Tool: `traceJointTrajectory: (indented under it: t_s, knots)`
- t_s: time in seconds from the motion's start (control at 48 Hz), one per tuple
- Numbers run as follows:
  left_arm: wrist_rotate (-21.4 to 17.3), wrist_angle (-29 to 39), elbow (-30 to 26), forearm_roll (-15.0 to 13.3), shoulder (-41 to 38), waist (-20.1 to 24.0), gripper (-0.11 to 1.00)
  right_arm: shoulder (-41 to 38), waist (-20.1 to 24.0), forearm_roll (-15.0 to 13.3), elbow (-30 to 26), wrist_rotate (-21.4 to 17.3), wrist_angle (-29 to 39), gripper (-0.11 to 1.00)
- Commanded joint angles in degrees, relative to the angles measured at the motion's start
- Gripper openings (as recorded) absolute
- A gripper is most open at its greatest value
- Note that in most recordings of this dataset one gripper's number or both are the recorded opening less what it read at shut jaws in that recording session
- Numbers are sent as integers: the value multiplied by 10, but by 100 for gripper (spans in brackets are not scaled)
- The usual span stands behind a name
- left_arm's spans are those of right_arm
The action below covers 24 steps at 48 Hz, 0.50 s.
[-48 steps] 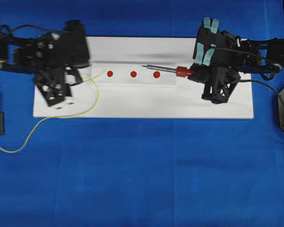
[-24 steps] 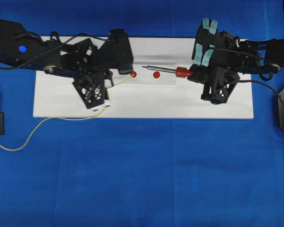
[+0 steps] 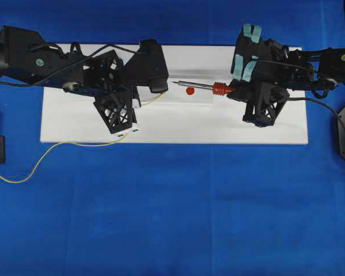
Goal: Touch the tip of the soldering iron to the tip of the solder at the mark.
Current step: 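Bring solder tip with left gripper toward the middle red dot, then move iron tip with right gripper to meet solder tip at middle dot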
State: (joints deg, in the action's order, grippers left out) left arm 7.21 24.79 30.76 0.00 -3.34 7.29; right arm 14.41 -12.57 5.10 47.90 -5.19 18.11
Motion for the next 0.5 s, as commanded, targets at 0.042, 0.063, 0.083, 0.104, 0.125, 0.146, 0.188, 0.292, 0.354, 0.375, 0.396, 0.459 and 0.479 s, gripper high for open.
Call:
traceJointTrajectory:
  t_s: [0.042,0.063,0.083,0.104,0.125,0.146,0.188,0.292,0.354,0.375,0.396,0.459,0.479]
  knots:
    - [-1,-1,-2,1,13,0,2,3,0,-1,-6,-1,-5,6]
    - [-1,-1,-2,1,13,0,2,3,0,-1,-6,-1,-5,6]
    - [-1,-2,-1,1,14,0,2,2,1,-1,-6,-1,-5,6]
    - [-1,-1,0,1,14,0,2,2,1,-1,-7,-1,-5,6]
    - [-1,-1,0,1,14,0,2,0,1,-1,-8,-1,-5,6]
    - [-1,-1,0,1,14,0,2,0,1,-1,-8,-1,-5,6]
    - [-1,-1,0,2,14,0,2,-4,2,-1,-10,-2,-5,6]
    - [-1,-1,0,2,14,0,2,-14,4,-1,-14,-1,-6,6]
    - [-1,-2,0,1,14,0,2,-22,4,-1,-18,-2,-7,6]
    - [-1,-3,0,1,14,0,2,-25,4,-1,-20,-2,-7,6]
    - [-1,-3,0,1,14,0,2,-27,4,-1,-22,-2,-7,6]
    - [-1,-3,0,1,14,0,2,-36,4,-1,-27,-2,-8,6]
    - [-1,-2,-1,1,14,0,2,-40,4,-1,-31,-2,-10,6]
